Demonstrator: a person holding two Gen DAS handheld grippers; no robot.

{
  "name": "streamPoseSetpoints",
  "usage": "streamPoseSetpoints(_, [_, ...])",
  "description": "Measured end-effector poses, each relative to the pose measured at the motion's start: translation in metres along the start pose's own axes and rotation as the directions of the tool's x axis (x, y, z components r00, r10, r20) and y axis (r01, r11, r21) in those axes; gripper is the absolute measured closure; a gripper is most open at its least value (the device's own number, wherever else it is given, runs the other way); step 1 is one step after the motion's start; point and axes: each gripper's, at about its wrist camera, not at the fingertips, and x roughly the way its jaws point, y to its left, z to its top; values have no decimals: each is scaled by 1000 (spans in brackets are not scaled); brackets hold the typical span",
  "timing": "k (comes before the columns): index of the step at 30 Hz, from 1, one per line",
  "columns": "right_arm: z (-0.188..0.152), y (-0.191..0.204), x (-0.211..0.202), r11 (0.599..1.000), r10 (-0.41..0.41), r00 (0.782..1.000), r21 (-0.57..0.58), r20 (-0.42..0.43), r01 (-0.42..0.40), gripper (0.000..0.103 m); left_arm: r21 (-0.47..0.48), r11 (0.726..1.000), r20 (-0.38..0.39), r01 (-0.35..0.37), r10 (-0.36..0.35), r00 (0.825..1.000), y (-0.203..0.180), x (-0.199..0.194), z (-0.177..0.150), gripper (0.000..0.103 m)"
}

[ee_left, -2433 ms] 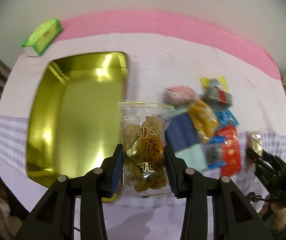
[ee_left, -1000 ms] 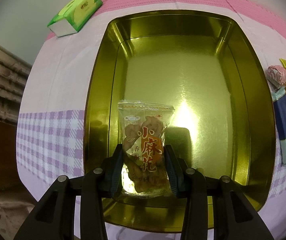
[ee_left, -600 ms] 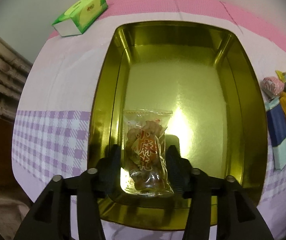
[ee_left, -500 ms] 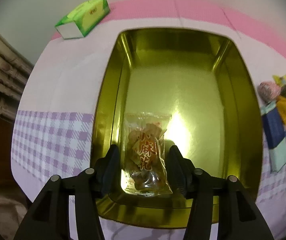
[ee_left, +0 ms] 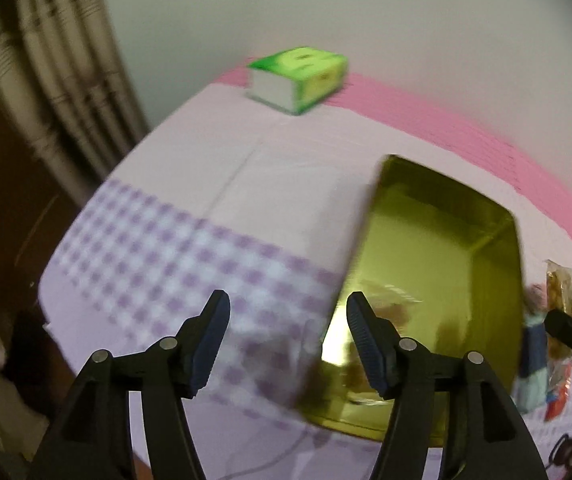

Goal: Organize snacks
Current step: 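Lower the dough bag into the gold tin and open the right gripper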

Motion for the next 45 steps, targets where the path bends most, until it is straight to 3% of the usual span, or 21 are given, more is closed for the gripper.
streamPoseSetpoints(6, [-1,38,42,1000,-1,998,-20,-65,0,69,-21,999,-36,-31,30,999,16,9,-11,41])
streamPoseSetpoints(13, [-6,55,72,992,-102,989,-85,-107,93,69,7,1000,-37,-18,18,999,10,12,-13,40])
streamPoseSetpoints(31, [-14,50,80,947,-282,955,-190,-97,260,69,25,1000,-46,1,0,999,3,12,-15,37])
streamPoseSetpoints(38, [-14,52,85,940,-292,951,-210,-98,267,68,21,1000,-42,7,-6,999,4,12,-15,36])
streamPoseSetpoints(42, [-12,52,84,950,-265,960,-196,-95,243,66,9,1000,-37,9,-8,999,5,11,-14,35])
streamPoseSetpoints(45, [-10,50,82,961,-227,970,-185,-93,207,58,5,1000,-36,10,-10,999,5,11,-14,34])
